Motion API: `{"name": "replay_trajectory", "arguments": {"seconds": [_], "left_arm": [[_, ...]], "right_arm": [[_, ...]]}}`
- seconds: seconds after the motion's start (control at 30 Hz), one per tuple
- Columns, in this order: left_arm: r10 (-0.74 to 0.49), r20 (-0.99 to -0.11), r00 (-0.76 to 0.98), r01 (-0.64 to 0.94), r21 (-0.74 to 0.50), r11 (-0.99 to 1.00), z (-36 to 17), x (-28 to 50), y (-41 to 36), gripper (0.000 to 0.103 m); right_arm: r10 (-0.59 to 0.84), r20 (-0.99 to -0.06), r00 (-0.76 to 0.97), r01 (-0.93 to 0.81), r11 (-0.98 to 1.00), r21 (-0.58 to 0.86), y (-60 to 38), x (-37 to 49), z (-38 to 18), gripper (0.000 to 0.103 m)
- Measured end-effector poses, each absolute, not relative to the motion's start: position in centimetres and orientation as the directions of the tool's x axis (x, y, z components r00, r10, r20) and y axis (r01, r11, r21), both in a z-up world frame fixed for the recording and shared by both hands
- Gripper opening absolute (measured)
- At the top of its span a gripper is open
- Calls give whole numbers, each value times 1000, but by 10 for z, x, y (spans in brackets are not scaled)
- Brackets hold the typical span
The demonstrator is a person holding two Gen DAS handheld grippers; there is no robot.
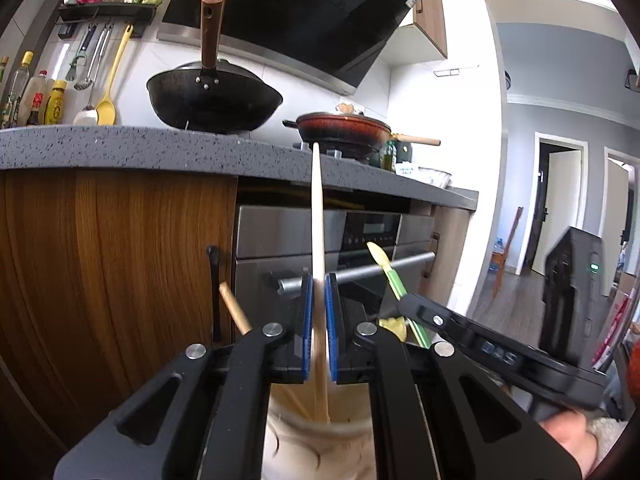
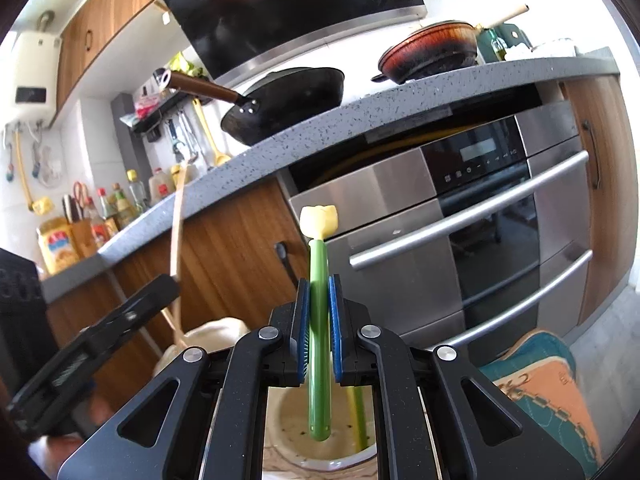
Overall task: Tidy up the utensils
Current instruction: 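Lift the chopstick with the left gripper while the right carries the green utensil, then drop chopstick into tall vase with left gripper while right drops green utensil into cup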
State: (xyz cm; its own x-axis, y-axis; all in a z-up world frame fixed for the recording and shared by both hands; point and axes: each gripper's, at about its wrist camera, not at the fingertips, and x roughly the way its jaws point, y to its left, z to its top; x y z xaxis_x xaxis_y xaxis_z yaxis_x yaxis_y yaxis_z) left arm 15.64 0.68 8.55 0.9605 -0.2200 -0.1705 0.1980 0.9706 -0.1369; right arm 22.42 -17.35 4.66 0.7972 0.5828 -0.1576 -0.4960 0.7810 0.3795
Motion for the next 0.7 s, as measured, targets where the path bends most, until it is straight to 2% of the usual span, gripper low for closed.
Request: {"name": "replay_trajectory", "arguments": {"seconds": [0.33, 0.7], "left_arm": [[-222, -236, 946, 206, -94, 974, 78, 142, 8, 6], [-239, -286, 928, 207, -138, 969, 68, 138, 19, 8]], "right_arm": [[451, -151, 879, -436, 891, 127, -152, 213, 40, 10], [452, -162, 877, -433, 890, 140, -160, 207, 36, 10]]}}
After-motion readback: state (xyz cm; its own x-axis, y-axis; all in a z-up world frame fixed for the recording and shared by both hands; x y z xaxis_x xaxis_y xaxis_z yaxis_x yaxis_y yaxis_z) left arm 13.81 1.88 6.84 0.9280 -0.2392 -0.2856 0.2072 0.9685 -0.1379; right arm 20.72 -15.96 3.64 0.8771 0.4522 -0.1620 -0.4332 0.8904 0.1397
